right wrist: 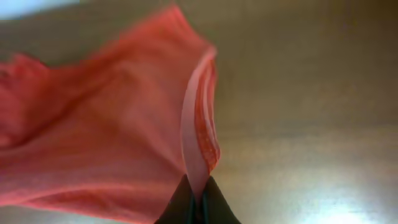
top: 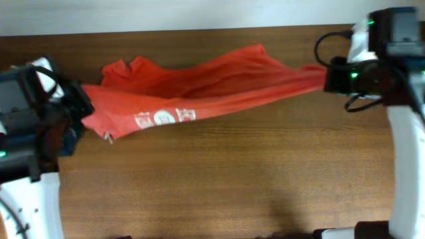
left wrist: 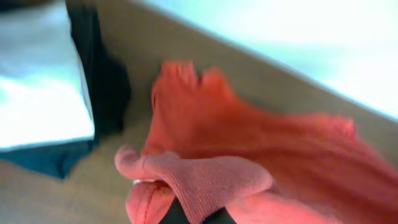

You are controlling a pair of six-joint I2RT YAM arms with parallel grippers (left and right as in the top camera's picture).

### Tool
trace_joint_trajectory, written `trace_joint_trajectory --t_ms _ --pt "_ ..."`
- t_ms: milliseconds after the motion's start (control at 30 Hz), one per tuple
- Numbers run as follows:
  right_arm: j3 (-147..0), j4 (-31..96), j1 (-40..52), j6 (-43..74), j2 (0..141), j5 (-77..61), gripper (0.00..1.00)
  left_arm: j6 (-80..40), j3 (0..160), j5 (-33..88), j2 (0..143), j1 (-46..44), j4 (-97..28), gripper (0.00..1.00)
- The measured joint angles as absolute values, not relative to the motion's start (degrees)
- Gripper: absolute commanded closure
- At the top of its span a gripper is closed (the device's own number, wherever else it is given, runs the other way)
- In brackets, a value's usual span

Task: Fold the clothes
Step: 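Lift the shirt with both grippers and shake it out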

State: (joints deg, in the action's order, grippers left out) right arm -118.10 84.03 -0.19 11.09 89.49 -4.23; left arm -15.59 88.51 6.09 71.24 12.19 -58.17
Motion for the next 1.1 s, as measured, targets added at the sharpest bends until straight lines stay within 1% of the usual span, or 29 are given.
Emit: trace_joint_trajectory --t_ms 233,367,467,600,733,900,967,1100 --pt "-135.72 84.86 -0.19 10.55 83.57 -1.32 0.96 -14.92 109.80 6.17 70.65 12.19 -60.49 1.00" --pt "-142.76 84.86 -0.19 10.48 79.35 3.68 0.96 -14.52 114.43 5.63 67.72 12.19 -60.88 1.00" --pt "-144.49 84.95 -0.19 10.50 77.71 5.85 0.96 -14.50 115.28 5.58 64.77 12.19 -61.04 1.00" --pt "-144.59 85.67 -0.19 10.48 81.73 6.48 0.96 -14.50 115.92 6.50 66.04 12.21 -60.99 1.00" --pt "-144.44 85.71 -0.19 10.46 91.11 6.61 0.96 -14.48 116.01 9.37 74.48 12.19 -59.09 1.00" --pt "-144.18 82.67 -0.19 10.46 103.26 6.42 0.96 -14.46 115.92 12.58 88.97 12.19 -51.92 1.00" --pt "-144.16 78.30 -0.19 10.46 107.57 6.37 0.96 -14.44 115.83 14.50 94.00 12.19 -45.32 1.00" --pt "-143.65 67.57 -0.23 10.79 113.19 6.17 0.96 -15.79 115.37 18.35 101.82 12.08 -27.18 1.00"
